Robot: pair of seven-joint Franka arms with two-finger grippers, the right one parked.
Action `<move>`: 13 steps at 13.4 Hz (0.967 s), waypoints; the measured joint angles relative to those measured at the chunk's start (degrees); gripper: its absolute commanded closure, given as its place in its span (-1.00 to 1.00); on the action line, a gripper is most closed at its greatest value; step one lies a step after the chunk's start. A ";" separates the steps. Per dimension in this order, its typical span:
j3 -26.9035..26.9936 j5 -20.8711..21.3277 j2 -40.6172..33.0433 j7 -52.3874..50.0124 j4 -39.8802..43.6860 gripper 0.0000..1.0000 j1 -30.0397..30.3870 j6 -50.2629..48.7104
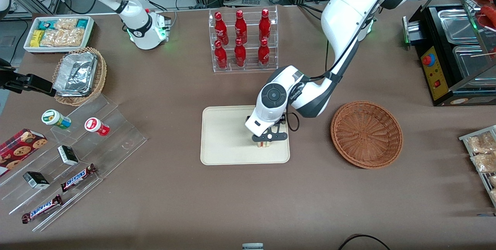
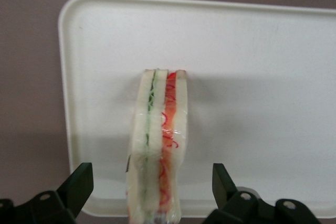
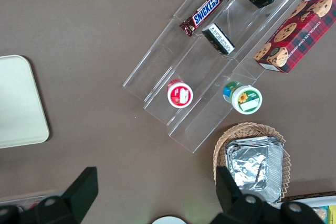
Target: Place sandwich from basket to tray
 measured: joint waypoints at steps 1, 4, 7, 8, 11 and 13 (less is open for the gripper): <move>0.02 -0.49 -0.79 -0.01 1.36 -1.00 0.91 -2.39; 0.06 -1.95 -4.04 0.01 3.57 -1.00 4.24 -5.97; 0.13 -1.99 -7.29 1.10 3.59 -1.00 8.02 -7.81; 0.20 -2.00 -8.37 2.19 3.59 -1.00 9.57 -9.84; 0.35 -2.01 -11.00 5.11 3.53 -1.00 14.92 -14.39; 0.44 -2.02 -12.55 8.77 2.60 -1.00 18.62 -15.67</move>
